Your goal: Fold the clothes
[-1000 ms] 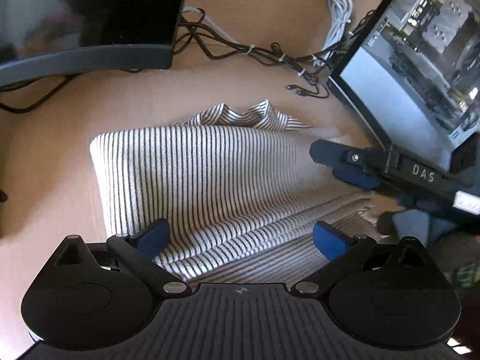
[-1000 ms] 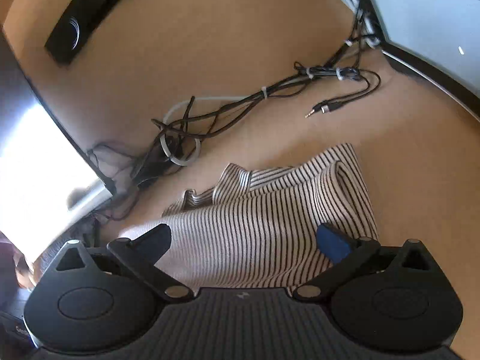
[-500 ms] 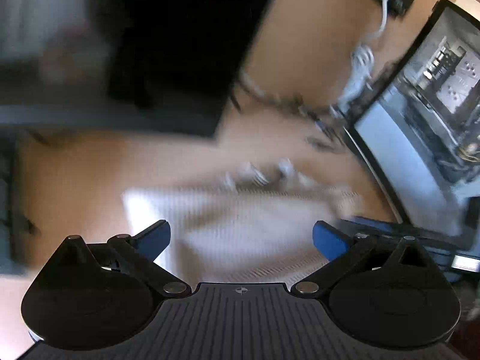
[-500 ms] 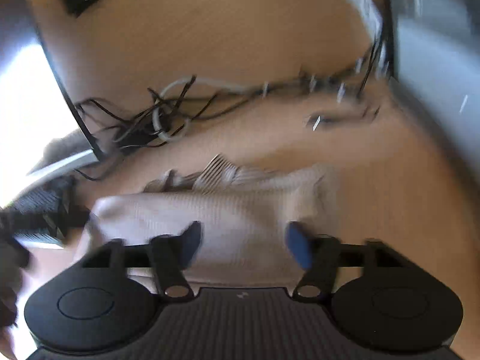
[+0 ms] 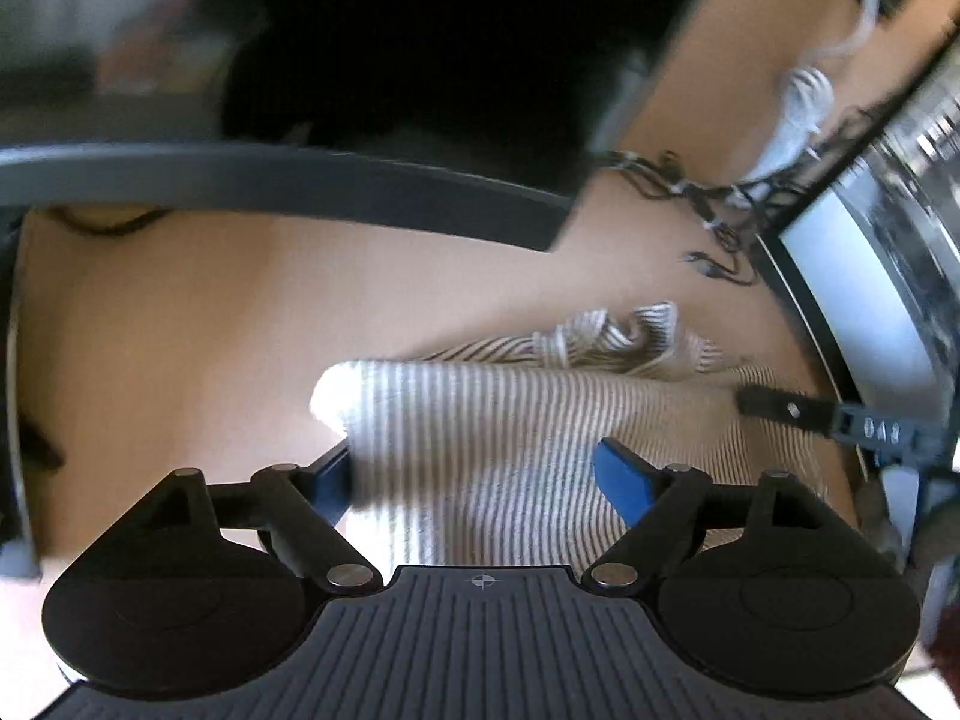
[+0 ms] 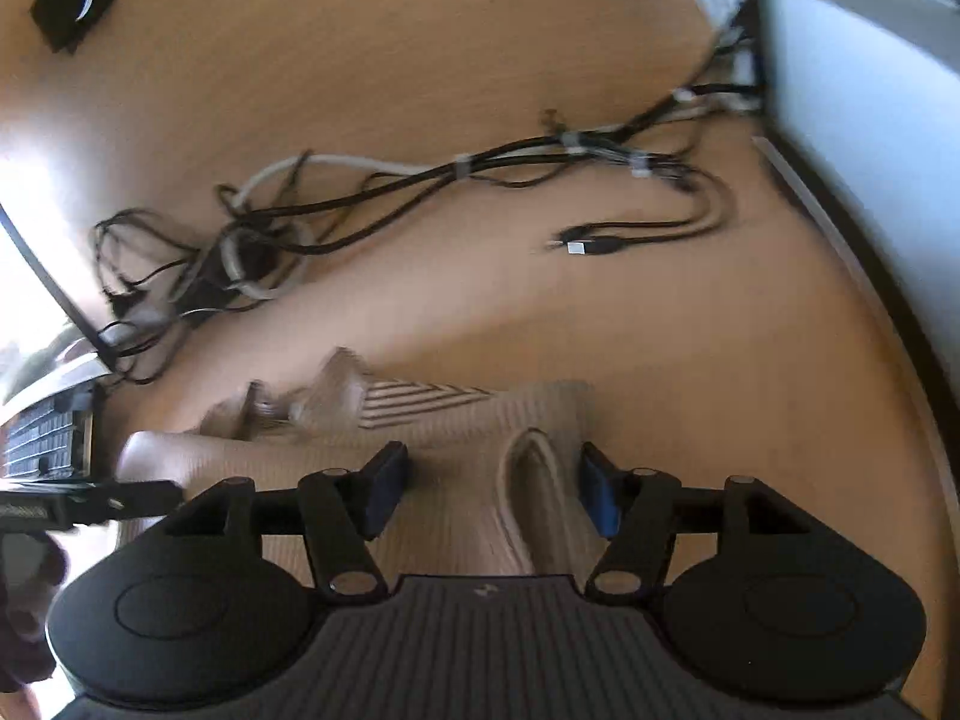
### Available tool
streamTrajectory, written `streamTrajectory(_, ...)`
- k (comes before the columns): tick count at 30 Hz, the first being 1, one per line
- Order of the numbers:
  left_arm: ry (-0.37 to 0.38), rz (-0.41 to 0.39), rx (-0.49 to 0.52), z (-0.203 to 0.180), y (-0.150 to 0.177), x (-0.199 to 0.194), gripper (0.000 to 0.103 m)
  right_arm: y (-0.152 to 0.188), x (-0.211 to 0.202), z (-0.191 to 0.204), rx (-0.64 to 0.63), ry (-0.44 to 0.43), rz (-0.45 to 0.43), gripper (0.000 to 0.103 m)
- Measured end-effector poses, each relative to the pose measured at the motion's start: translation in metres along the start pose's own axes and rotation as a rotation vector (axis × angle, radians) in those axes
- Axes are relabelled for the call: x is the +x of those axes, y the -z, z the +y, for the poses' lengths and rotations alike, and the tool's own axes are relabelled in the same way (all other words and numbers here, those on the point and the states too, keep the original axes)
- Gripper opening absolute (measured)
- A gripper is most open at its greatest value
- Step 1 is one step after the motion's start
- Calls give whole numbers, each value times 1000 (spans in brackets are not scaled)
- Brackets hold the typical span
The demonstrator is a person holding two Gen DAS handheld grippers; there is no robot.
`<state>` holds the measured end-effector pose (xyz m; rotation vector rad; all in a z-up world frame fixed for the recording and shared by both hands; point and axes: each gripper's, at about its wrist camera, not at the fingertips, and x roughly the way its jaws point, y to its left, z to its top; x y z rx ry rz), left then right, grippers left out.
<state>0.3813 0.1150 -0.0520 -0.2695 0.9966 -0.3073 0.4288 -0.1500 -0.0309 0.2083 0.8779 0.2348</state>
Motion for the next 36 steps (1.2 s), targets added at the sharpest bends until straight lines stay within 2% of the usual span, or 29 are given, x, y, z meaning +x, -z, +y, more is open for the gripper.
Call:
streamTrajectory(1,-3,-10,14,-2,0,1,85,-2,4,0,4,-13,6,62)
streamTrajectory(2,-8,-19,15,-3,0,1,77,-4,9,-1,8,-26,13,55)
streamTrajectory(3,-11,-23,6,-2,-1,1,64,-6,13,1,3,-26,13,44)
streamTrajectory(6,-18,-40,-17,-3,-3,-3,40,-15,16,4,3,-50,27,28)
streamTrajectory(8,-32,-76,36,-12,-2,-18,30,-18,4,15,-49,-40,0,25)
streamTrajectory(14,3,-184,174,-33,11,-93,26,-3,-97,40,-222,-99,-157,21)
streamTrajectory(16,13,-181,190,-34,26,-116,26,14,-129,44,-293,-98,-176,21)
streamTrajectory(18,12,-160,216,-34,46,-129,26,37,-151,50,-378,-79,-160,20)
streamTrajectory(22,15,-73,256,-41,93,-142,22,87,-171,54,-472,-54,-66,17)
streamTrajectory(25,21,-6,225,-33,119,-150,22,123,-176,49,-465,-40,29,17)
streamTrajectory(28,21,38,167,-13,133,-158,23,151,-174,38,-449,11,119,17)
streamTrajectory(31,54,49,71,13,138,-171,30,161,-183,21,-359,63,142,17)
streamTrajectory(33,107,24,-12,29,137,-184,53,154,-197,5,-250,67,109,19)
streamTrajectory(34,134,6,-52,35,135,-189,58,149,-205,-3,-188,60,85,21)
streamTrajectory(35,162,-12,-91,41,133,-194,67,144,-214,-11,-126,53,61,30)
streamTrajectory(36,181,-21,-122,43,130,-195,73,140,-218,-16,-64,34,37,45)
